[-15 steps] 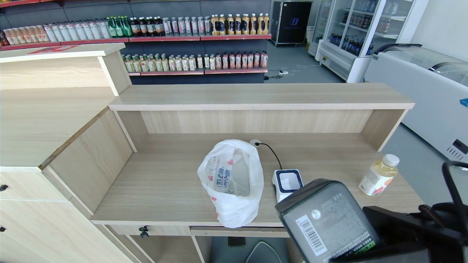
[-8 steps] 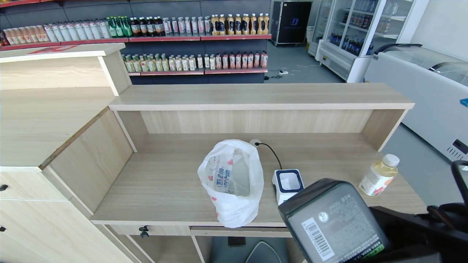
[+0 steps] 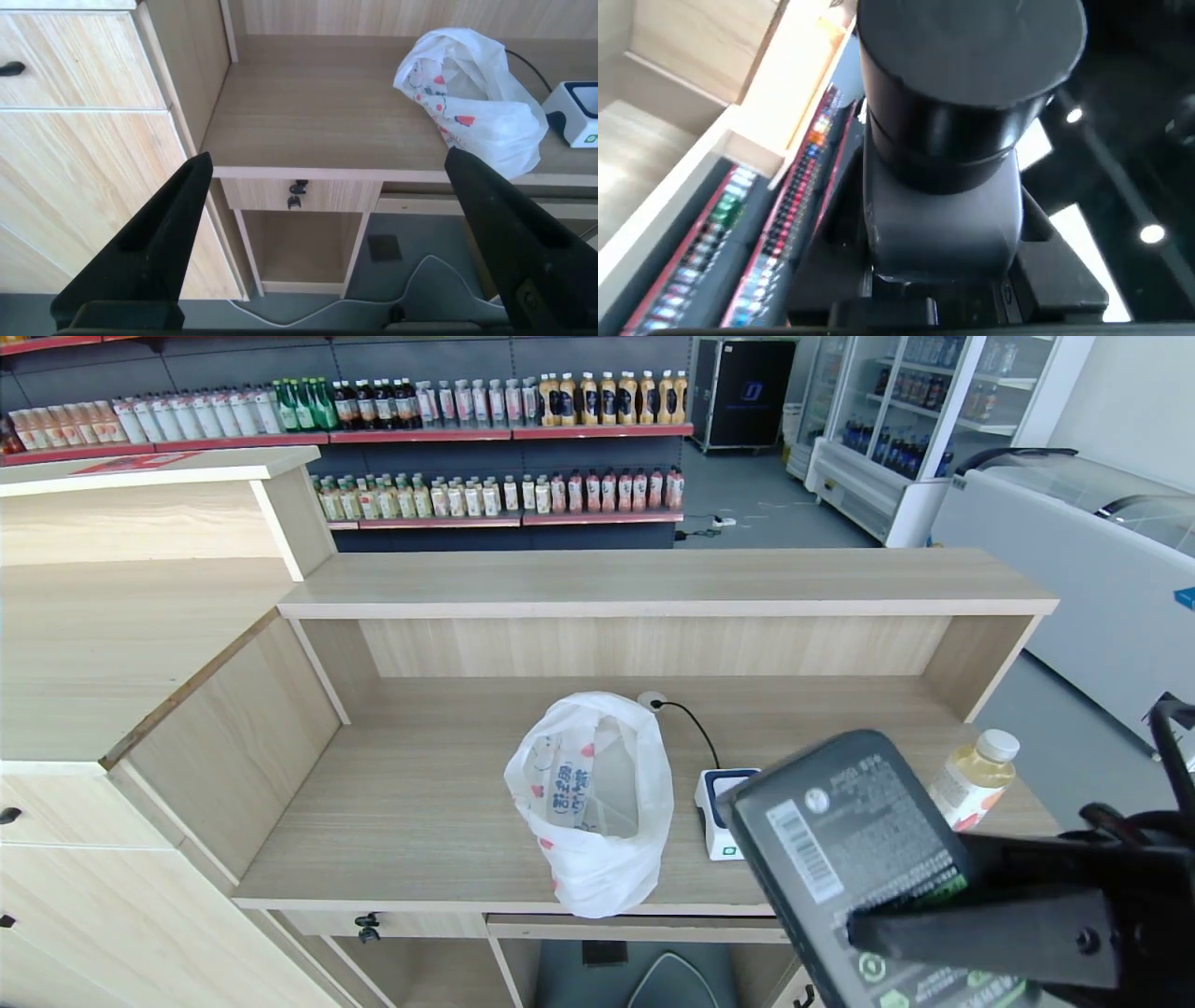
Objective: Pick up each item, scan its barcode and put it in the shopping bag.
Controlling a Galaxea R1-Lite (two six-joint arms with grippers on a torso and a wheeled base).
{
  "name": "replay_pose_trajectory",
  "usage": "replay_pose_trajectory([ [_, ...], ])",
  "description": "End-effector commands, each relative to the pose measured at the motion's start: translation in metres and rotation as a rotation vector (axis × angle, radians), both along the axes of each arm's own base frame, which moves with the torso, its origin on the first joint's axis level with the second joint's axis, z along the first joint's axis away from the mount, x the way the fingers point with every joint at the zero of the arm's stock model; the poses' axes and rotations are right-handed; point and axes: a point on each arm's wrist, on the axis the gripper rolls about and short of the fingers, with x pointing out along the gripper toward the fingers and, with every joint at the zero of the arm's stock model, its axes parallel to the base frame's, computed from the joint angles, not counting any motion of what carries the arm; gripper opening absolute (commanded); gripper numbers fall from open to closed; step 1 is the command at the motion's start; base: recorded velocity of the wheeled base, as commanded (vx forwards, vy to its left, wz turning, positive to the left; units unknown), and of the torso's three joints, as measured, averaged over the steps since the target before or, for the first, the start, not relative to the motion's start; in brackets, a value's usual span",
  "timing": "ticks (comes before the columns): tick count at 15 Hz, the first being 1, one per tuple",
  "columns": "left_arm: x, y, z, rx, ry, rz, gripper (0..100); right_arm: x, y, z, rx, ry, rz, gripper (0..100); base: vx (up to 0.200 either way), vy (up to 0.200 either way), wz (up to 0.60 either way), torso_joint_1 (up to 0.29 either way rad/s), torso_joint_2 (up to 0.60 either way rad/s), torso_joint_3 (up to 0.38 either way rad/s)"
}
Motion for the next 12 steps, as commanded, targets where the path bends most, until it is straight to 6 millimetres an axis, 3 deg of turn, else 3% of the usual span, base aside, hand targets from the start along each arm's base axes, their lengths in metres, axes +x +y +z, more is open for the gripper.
replay_pose_trajectory([
  [1, 0.0, 0.0, 0.0, 0.0, 0.0, 0.0, 100, 0.043, -0.062, 0.019, 0.184, 0.356, -0.55, 0, 0.0, 0.0, 0.0, 0.0, 0.0, 0.0],
  [2, 0.0, 0.0, 0.0, 0.0, 0.0, 0.0, 100, 0.047, -0.079, 0.015, 0.26, 0.472, -0.694, 0, 0.0, 0.0, 0.0, 0.0, 0.0, 0.0],
  [3, 0.0, 0.0, 0.0, 0.0, -0.002, 0.0, 100, 0.045, -0.126, -0.007, 0.575, 0.801, -1.069, 0, 0.0, 0.0, 0.0, 0.0, 0.0, 0.0],
  [4, 0.0, 0.0, 0.0, 0.0, 0.0, 0.0, 100, 0.043, -0.145, -0.016, 0.746, 0.946, -1.187, 0, 0.0, 0.0, 0.0, 0.0, 0.0, 0.0],
  [6, 0.0, 0.0, 0.0, 0.0, 0.0, 0.0, 100, 0.043, -0.168, -0.029, 0.884, 1.112, -1.299, 0, 0.0, 0.0, 0.0, 0.0, 0.0, 0.0],
  [9, 0.0, 0.0, 0.0, 0.0, 0.0, 0.0, 100, 0.042, -0.18, -0.043, 1.029, 1.321, -1.348, 0, 0.0, 0.0, 0.0, 0.0, 0.0, 0.0],
  [11, 0.0, 0.0, 0.0, 0.0, 0.0, 0.0, 100, 0.043, -0.174, -0.046, 1.093, 1.438, -1.317, 0, 0.0, 0.0, 0.6, 0.002, 0.01, 0.005],
  [12, 0.0, 0.0, 0.0, 0.0, 0.0, 0.0, 100, 0.049, -0.166, -0.044, 1.242, 1.539, -1.28, 0, 0.0, 0.0, 0.6, -0.002, 0.0, 0.002],
])
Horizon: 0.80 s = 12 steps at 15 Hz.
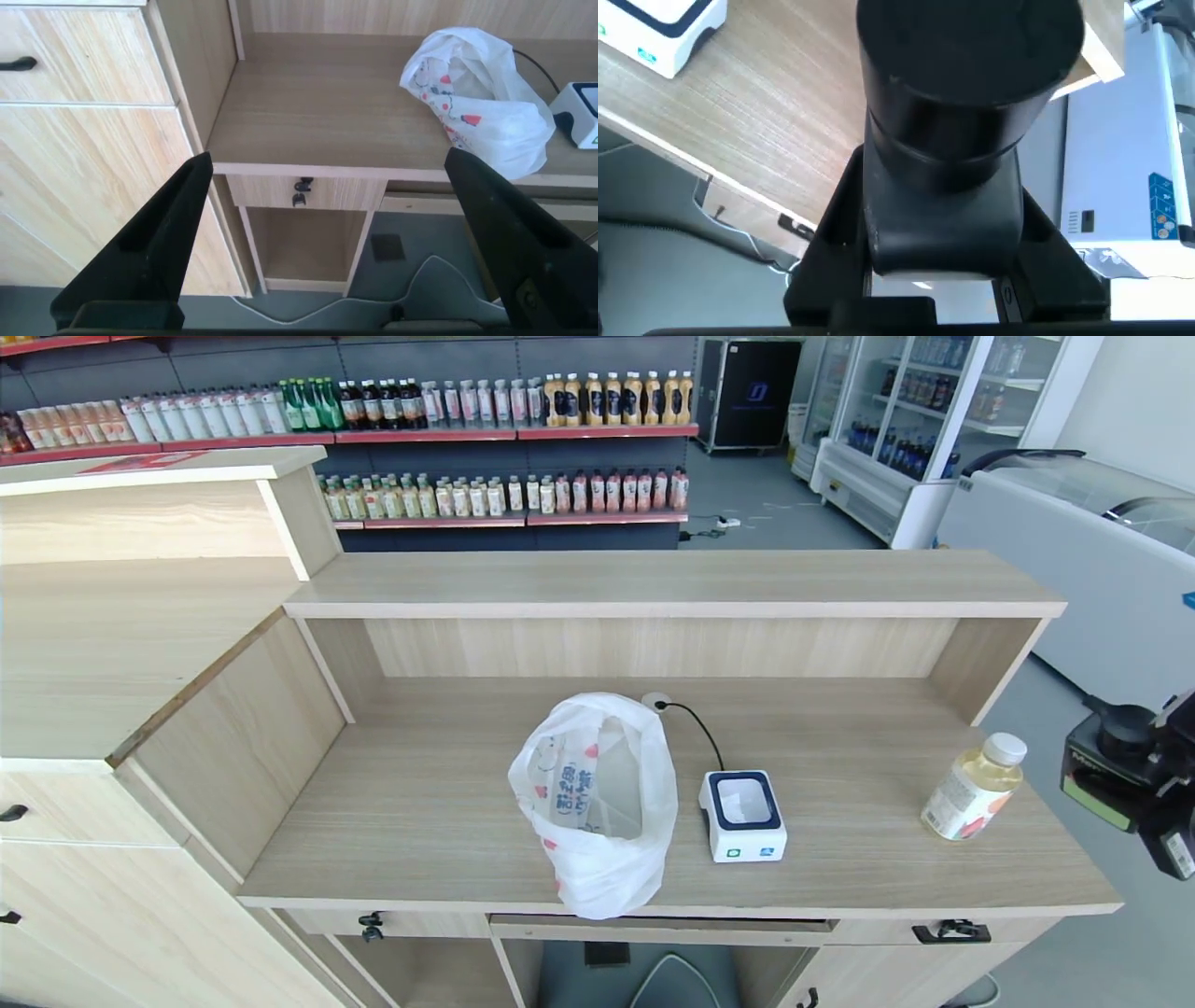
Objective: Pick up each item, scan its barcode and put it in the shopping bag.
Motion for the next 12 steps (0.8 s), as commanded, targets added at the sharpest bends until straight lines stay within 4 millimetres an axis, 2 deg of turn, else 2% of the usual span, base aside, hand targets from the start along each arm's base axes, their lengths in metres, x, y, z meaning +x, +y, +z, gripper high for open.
replay_pose_trajectory([
  [1, 0.0, 0.0, 0.0, 0.0, 0.0, 0.001, 100, 0.019, 0.026, 0.001, 0.364, 0.044, -0.076, 0, 0.0, 0.0, 0.6, -0.002, 0.01, -0.002],
  [2, 0.0, 0.0, 0.0, 0.0, 0.0, 0.001, 100, 0.033, 0.044, -0.003, 0.601, 0.114, -0.07, 0, 0.0, 0.0, 0.0, 0.0, 0.0, 0.0],
  [3, 0.0, 0.0, 0.0, 0.0, 0.0, 0.001, 100, 0.042, 0.049, -0.008, 0.702, 0.16, -0.088, 0, 0.0, 0.0, 0.0, 0.0, 0.0, 0.0],
  [4, 0.0, 0.0, 0.0, 0.0, 0.0, 0.001, 100, 0.064, 0.056, -0.021, 0.866, 0.234, -0.14, 0, 0.0, 0.0, 0.0, 0.0, 0.0, 0.0],
  [5, 0.0, 0.0, 0.0, 0.0, 0.0, 0.001, 100, 0.077, 0.062, -0.031, 0.949, 0.275, -0.162, 0, 0.0, 0.0, 0.0, 0.0, 0.0, 0.0],
  [7, 0.0, 0.0, 0.0, 0.0, 0.0, 0.001, 100, 0.104, 0.07, -0.047, 1.063, 0.353, -0.168, 0, 0.0, 0.0, 0.0, 0.0, 0.0, 0.0],
  [9, 0.0, 0.0, 0.0, 0.0, 0.0, 0.001, 100, 0.115, 0.07, -0.056, 1.109, 0.418, -0.15, 0, 0.0, 0.0, 0.0, 0.0, 0.0, 0.0],
  [12, 0.0, 0.0, 0.0, 0.0, 0.0, 0.001, 100, 0.135, 0.06, -0.064, 1.153, 0.507, -0.1, 0, 0.0, 0.0, 0.0, 0.0, 0.0, 0.0],
])
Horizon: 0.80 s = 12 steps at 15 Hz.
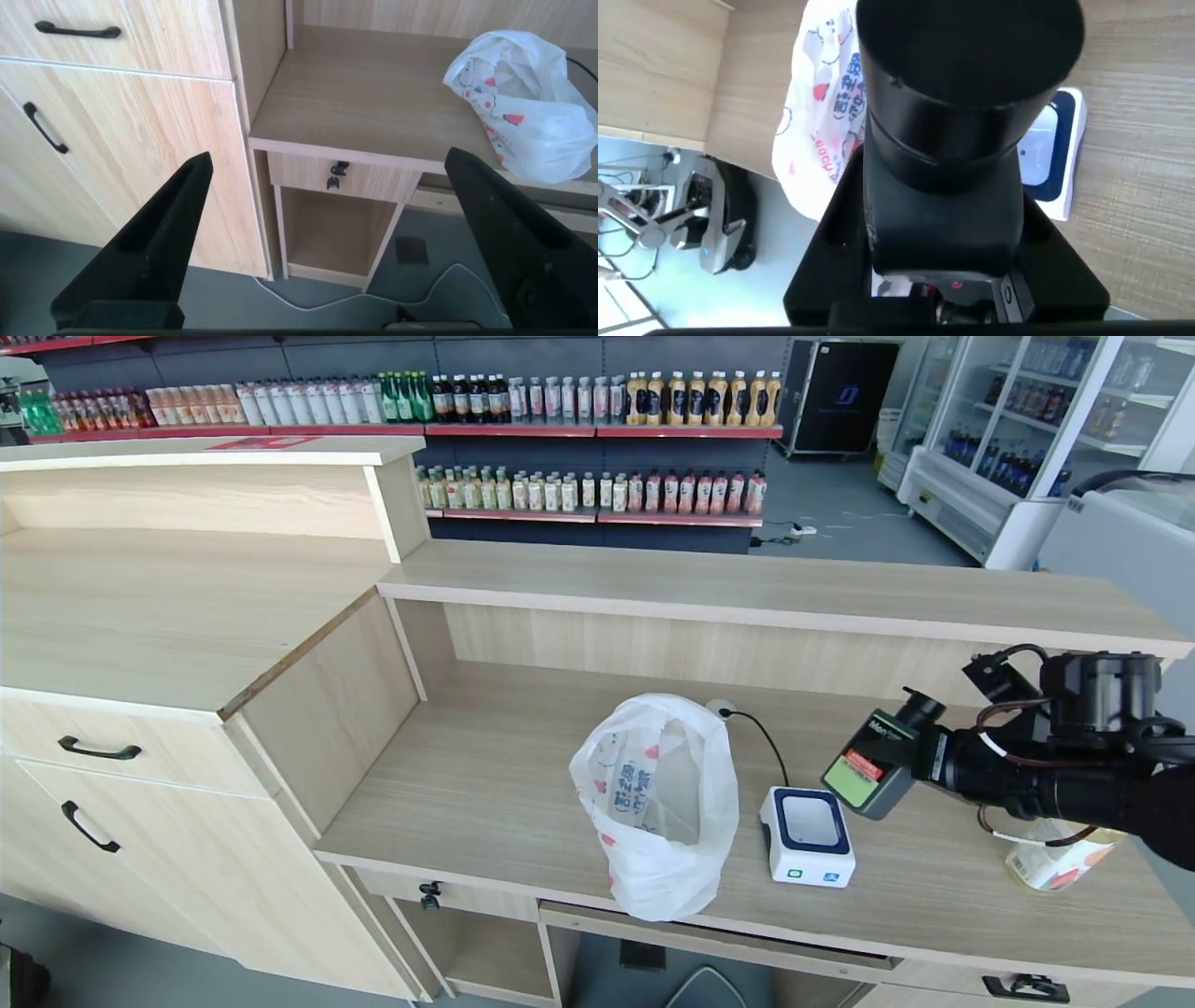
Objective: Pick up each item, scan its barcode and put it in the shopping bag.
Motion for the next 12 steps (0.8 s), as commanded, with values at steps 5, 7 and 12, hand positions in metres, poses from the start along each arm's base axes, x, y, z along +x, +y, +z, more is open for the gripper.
replay_pose_trajectory([
  [5, 0.0, 0.0, 0.0, 0.0, 0.001, 0.0, 100, 0.035, -0.014, -0.043, -0.218, 0.027, 0.108, 0, 0.0, 0.0, 0.0, 0.0, 0.0, 0.0],
  [7, 0.0, 0.0, 0.0, 0.0, 0.0, 0.0, 100, 0.039, -0.014, -0.05, -0.255, 0.024, 0.135, 0, 0.0, 0.0, 0.0, 0.0, 0.0, 0.0],
  [12, 0.0, 0.0, 0.0, 0.0, 0.0, 0.0, 100, 0.058, -0.013, -0.05, -0.214, -0.01, 0.18, 0, 0.0, 0.0, 0.0, 0.0, 0.0, 0.0],
])
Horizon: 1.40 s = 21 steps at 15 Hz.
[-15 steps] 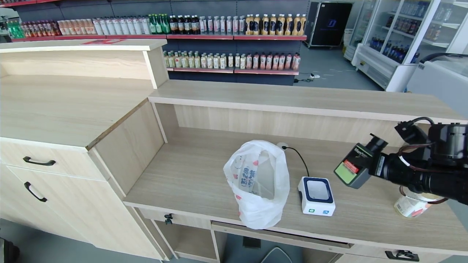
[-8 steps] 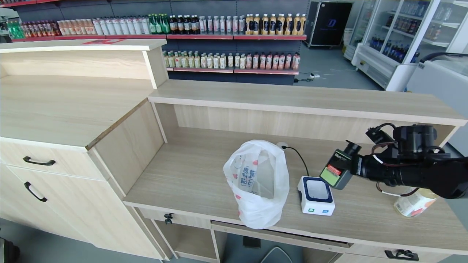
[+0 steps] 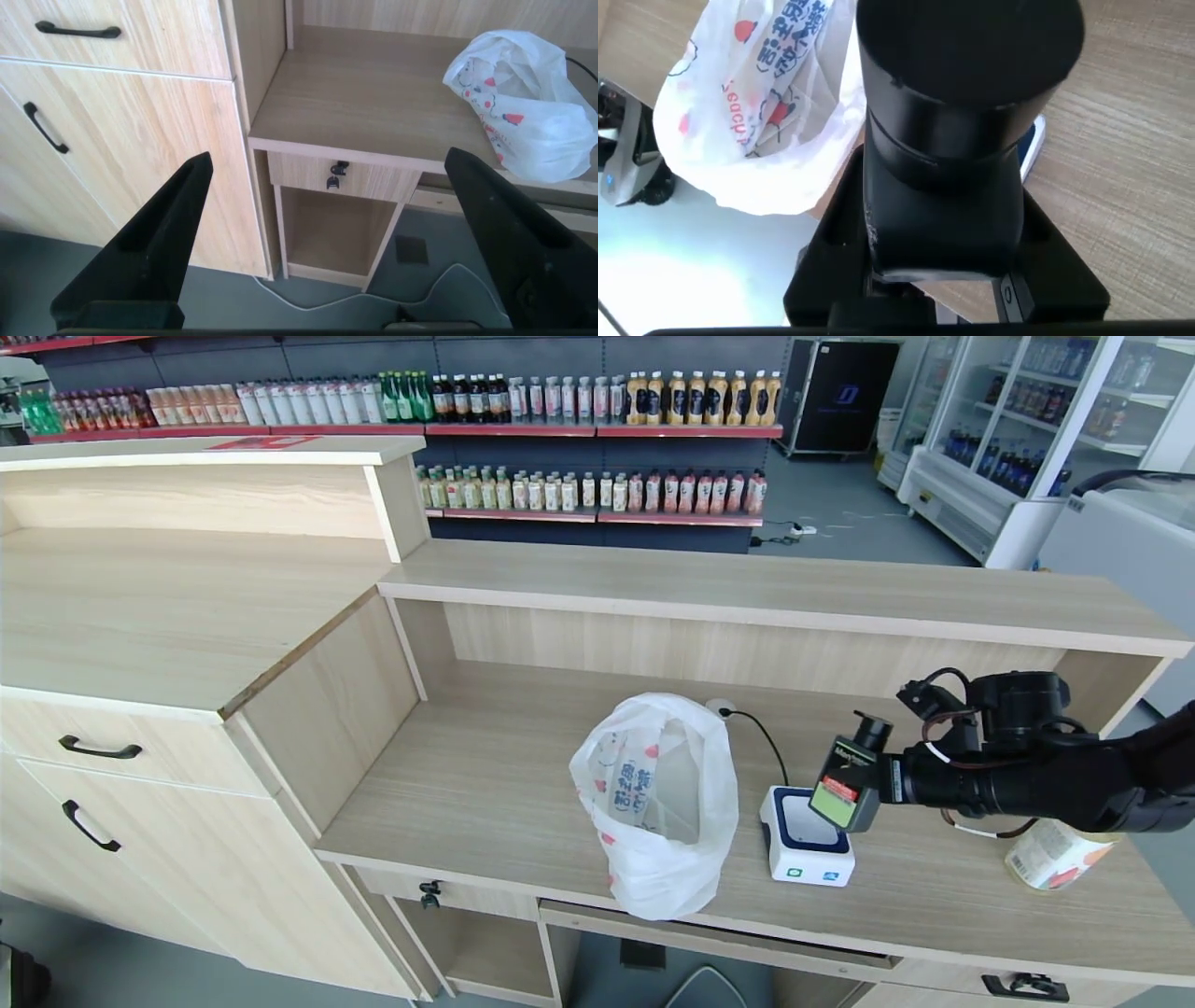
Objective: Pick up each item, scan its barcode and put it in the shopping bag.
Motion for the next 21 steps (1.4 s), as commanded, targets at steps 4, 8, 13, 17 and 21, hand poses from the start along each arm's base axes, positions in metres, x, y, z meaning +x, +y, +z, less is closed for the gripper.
replay_pose_trajectory([
  [4, 0.0, 0.0, 0.0, 0.0, 0.0, 0.0, 100, 0.01, 0.002, -0.01, 0.006, 0.014, 0.012, 0, 0.0, 0.0, 0.0, 0.0, 0.0, 0.0],
  [8, 0.0, 0.0, 0.0, 0.0, 0.0, 0.0, 100, 0.013, 0.006, -0.011, 0.039, -0.003, 0.058, 0, 0.0, 0.0, 0.0, 0.0, 0.0, 0.0],
  [13, 0.0, 0.0, 0.0, 0.0, 0.0, 0.0, 100, 0.019, 0.015, -0.018, 0.044, -0.016, 0.081, 0, 0.0, 0.0, 0.0, 0.0, 0.0, 0.0],
  [17, 0.0, 0.0, 0.0, 0.0, 0.0, 0.0, 100, 0.027, 0.025, -0.02, 0.044, -0.029, 0.107, 0, 0.0, 0.0, 0.0, 0.0, 0.0, 0.0],
  [21, 0.0, 0.0, 0.0, 0.0, 0.0, 0.0, 100, 0.031, 0.029, -0.023, 0.046, -0.026, 0.113, 0, 0.0, 0.0, 0.0, 0.0, 0.0, 0.0],
])
